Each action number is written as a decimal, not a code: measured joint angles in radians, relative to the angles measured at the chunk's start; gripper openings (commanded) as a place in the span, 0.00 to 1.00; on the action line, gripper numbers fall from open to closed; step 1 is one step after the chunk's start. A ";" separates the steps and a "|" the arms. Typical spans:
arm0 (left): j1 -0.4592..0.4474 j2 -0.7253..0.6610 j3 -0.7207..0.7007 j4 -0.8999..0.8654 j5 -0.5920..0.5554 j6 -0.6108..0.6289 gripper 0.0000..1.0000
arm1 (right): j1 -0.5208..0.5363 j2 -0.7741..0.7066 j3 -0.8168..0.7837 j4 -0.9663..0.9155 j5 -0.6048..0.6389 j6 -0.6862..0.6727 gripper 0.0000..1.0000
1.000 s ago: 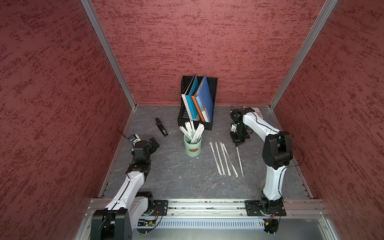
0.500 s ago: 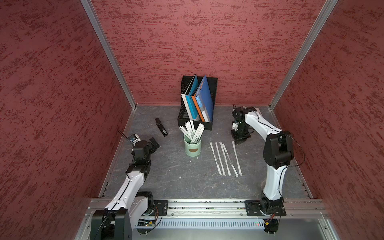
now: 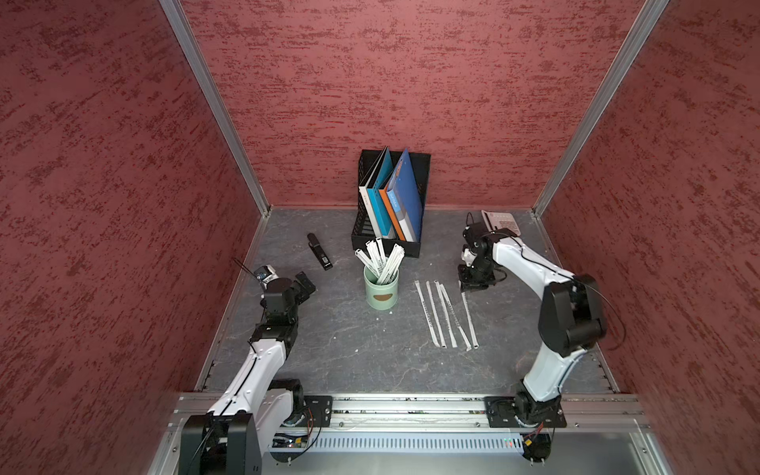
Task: Take the straws out of the storage container
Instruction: Place the straw at the center of the board.
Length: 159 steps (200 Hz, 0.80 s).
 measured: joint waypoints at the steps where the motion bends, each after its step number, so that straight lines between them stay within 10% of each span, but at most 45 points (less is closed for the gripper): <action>1: 0.000 0.000 0.000 0.000 0.000 0.000 0.99 | 0.003 -0.006 -0.002 0.004 0.000 0.002 0.30; 50: 0.003 0.000 0.000 0.000 0.000 -0.003 1.00 | 0.221 -0.234 -0.039 0.292 -0.011 0.117 0.38; 159: 0.005 0.000 0.000 0.000 0.004 -0.003 1.00 | 0.378 0.000 0.093 0.475 0.016 0.227 0.25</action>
